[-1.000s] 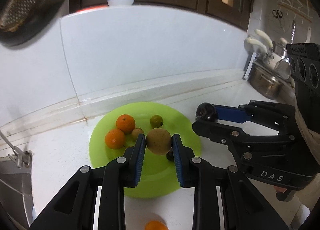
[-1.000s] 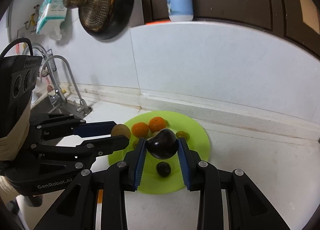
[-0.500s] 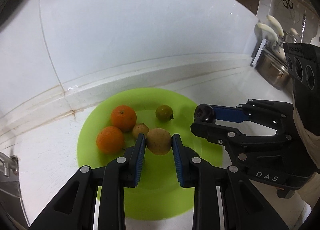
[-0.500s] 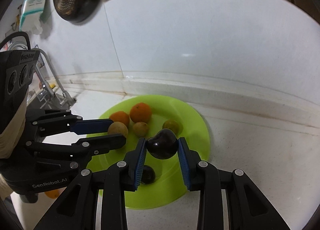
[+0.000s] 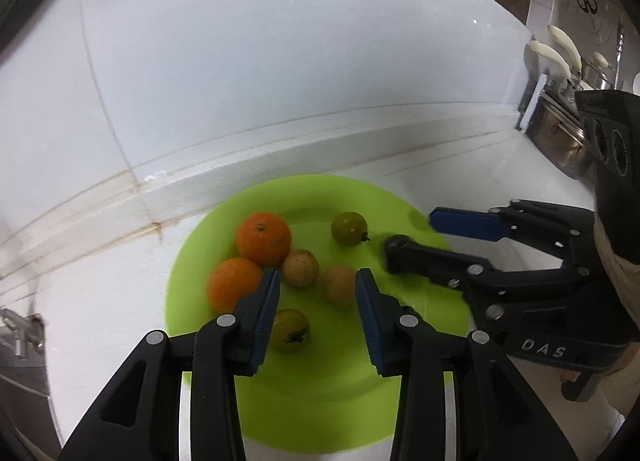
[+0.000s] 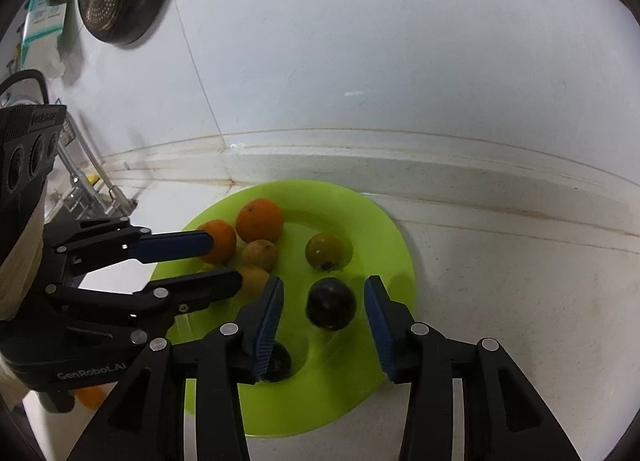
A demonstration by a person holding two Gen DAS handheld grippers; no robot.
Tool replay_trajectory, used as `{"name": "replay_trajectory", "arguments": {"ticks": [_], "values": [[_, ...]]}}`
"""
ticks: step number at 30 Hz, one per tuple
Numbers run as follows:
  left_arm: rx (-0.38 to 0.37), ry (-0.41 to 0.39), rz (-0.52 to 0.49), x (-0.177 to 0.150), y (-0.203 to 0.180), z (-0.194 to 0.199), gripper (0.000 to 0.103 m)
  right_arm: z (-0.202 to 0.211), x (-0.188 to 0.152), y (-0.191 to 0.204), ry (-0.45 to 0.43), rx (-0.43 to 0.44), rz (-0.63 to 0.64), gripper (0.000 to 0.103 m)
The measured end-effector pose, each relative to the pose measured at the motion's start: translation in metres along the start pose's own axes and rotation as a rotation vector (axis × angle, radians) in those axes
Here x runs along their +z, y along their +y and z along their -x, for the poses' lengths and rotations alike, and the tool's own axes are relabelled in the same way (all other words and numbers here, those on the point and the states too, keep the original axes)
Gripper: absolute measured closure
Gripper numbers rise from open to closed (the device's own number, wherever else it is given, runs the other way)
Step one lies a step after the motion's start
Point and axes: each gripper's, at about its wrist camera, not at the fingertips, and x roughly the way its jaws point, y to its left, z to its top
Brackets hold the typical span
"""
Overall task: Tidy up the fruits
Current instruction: 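Open both grippers to release the fruits onto the plate, then move both open grippers back toward the two remaining oranges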
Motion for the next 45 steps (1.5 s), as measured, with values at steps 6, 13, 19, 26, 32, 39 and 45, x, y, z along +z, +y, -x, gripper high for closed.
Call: {"name": "replay_trajectory", "arguments": {"ticks": [6, 13, 19, 26, 32, 39, 45], "values": [[0.049, -0.055, 0.008, -0.008, -0.005, 0.034, 0.054, 0.023, -0.002, 0.007, -0.04, -0.031, 0.016, 0.06], [0.063, -0.105, 0.054, -0.018, -0.004, 0.081, 0.047, 0.067, -0.003, 0.031, -0.113, -0.046, 0.052, 0.06], [0.094, -0.16, 0.085, -0.029, -0.005, 0.121, 0.037, 0.102, -0.006, 0.056, -0.177, -0.03, 0.073, 0.06], [0.144, -0.182, 0.102, -0.057, -0.004, 0.155, 0.032, 0.122, -0.018, 0.08, -0.193, -0.008, 0.094, 0.056], [0.17, -0.184, 0.122, -0.085, -0.003, 0.174, 0.029, 0.13, -0.034, 0.102, -0.188, 0.013, 0.112, 0.056], [0.188, -0.174, 0.146, -0.115, -0.002, 0.187, 0.029, 0.138, -0.053, 0.126, -0.189, 0.034, 0.155, 0.056], [0.199, -0.166, 0.146, -0.138, 0.0, 0.192, 0.029, 0.138, -0.068, 0.144, -0.183, 0.049, 0.193, 0.056]]}}
